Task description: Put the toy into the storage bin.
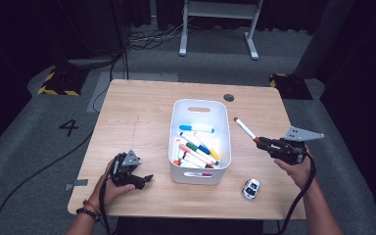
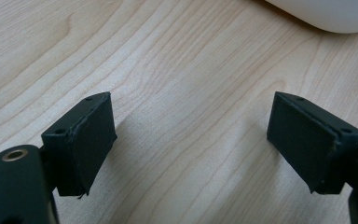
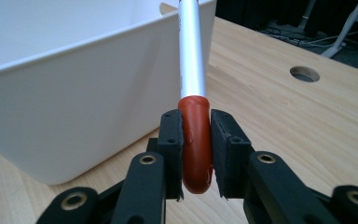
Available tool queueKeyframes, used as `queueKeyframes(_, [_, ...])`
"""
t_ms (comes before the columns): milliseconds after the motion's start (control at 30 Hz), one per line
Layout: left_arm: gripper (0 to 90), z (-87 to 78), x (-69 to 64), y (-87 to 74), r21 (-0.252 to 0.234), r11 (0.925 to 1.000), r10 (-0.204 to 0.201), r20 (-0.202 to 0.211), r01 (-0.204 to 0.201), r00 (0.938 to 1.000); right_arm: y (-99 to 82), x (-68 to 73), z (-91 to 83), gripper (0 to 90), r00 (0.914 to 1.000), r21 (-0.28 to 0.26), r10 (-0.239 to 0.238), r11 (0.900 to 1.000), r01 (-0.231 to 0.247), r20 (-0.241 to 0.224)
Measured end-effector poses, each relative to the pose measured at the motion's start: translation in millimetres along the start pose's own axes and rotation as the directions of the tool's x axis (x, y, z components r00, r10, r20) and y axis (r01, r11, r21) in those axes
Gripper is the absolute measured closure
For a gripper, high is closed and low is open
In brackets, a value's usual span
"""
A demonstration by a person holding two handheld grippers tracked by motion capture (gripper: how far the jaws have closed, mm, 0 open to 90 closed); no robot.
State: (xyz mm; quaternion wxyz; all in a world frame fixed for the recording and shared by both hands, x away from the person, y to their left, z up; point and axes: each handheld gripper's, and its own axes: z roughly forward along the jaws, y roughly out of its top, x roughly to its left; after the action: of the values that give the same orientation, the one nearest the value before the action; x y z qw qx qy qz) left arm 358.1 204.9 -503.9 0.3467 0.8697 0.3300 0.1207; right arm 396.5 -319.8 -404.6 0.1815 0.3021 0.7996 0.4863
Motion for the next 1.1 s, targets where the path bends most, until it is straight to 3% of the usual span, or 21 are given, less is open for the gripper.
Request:
queueKeyframes(300, [15.4,0.0,0.1,0.0,0.000,1.0000,0.001,0.000,-0.001,1.0000,27.5,7.8,-13.0,75.0,0.9990,-0.040,-0.041,0.9984,0.040,-0.018])
queueKeyframes(600, [15.4,0.1,0.1,0.0,-0.001,1.0000,0.000,0.001,0.000,1.0000,56.3,21.4,-8.3,75.0,0.9928,-0.011,-0.115,0.9933,0.115,-0.034])
queueKeyframes(933, [15.4,0.1,0.1,0.0,-0.001,1.0000,0.000,0.000,0.000,1.0000,89.6,45.2,10.5,75.0,0.9760,0.034,-0.194,0.9795,0.198,-0.099])
queueKeyframes(1100, [15.4,0.1,0.1,0.0,-0.001,1.0000,0.001,0.000,-0.001,1.0000,106.2,59.5,22.3,75.0,0.9574,0.056,-0.252,0.9634,0.262,-0.140])
